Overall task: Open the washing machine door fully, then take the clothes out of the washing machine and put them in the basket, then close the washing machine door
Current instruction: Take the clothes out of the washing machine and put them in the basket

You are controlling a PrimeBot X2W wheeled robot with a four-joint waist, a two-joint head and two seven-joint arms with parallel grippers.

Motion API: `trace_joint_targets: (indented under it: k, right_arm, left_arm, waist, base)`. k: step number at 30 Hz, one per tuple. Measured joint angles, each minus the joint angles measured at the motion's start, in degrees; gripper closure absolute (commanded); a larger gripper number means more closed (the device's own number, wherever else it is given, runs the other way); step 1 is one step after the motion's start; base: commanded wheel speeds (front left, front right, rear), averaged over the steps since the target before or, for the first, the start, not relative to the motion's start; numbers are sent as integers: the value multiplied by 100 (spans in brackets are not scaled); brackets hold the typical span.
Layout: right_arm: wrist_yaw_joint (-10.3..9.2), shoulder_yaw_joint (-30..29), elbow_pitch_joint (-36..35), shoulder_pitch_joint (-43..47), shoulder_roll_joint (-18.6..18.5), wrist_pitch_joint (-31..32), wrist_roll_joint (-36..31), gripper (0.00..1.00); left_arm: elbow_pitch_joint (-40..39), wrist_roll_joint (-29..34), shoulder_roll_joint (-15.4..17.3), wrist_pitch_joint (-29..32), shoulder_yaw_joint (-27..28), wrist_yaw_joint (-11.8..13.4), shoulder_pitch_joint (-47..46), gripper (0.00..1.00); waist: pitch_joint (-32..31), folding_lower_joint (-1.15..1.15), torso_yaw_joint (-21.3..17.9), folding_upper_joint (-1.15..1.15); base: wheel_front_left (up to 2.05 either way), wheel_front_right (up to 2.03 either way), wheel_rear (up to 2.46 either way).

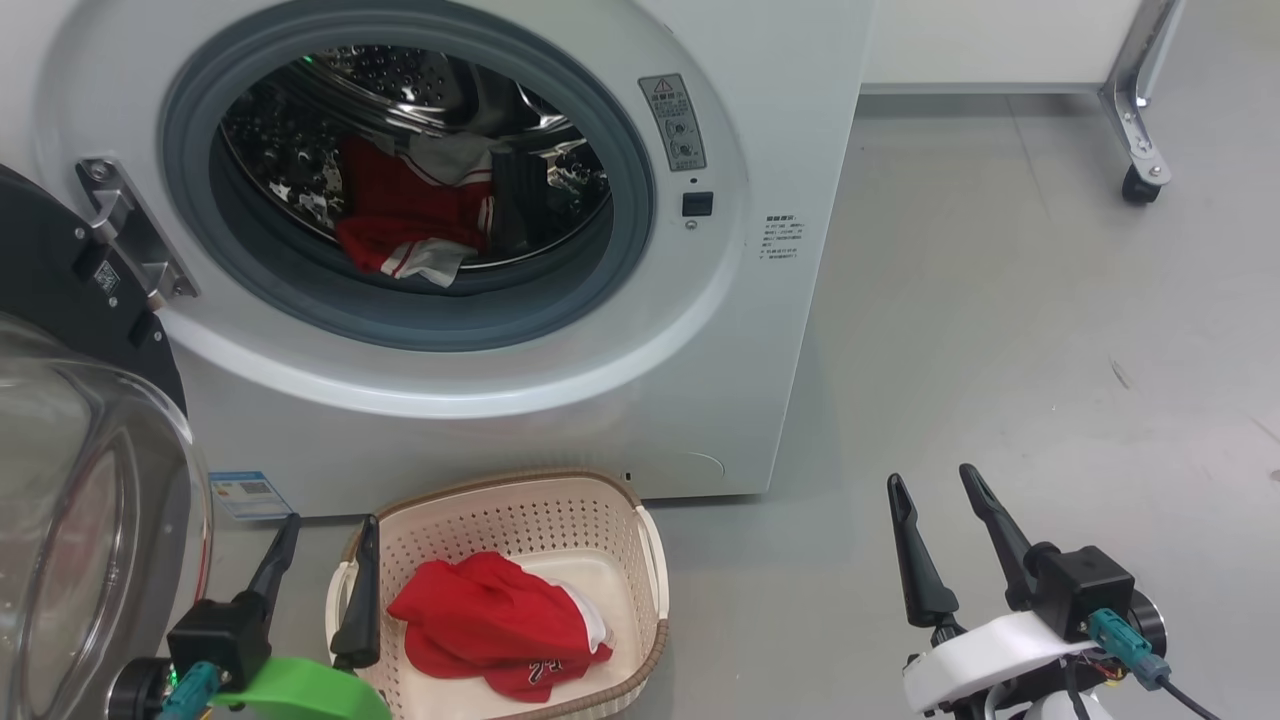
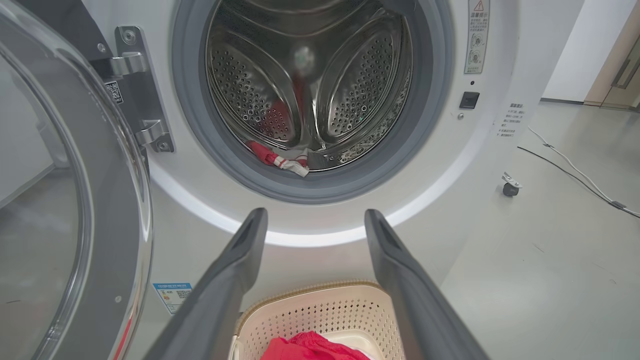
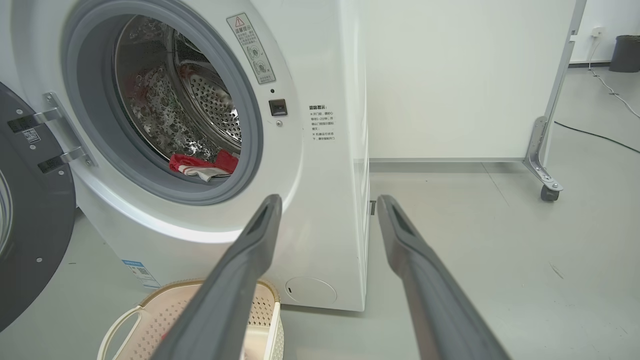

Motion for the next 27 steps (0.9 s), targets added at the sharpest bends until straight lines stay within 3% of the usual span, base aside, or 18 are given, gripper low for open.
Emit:
trace_joint_targets:
  k: [27]
  right_arm:
    - [7,65,-73,153,13,1,10,0]
  left_arm:
    - [-902,-1,-1,434,-51,250,598,0]
  waist:
    - [-155,0,-91,0]
  base:
    - [0,0,0]
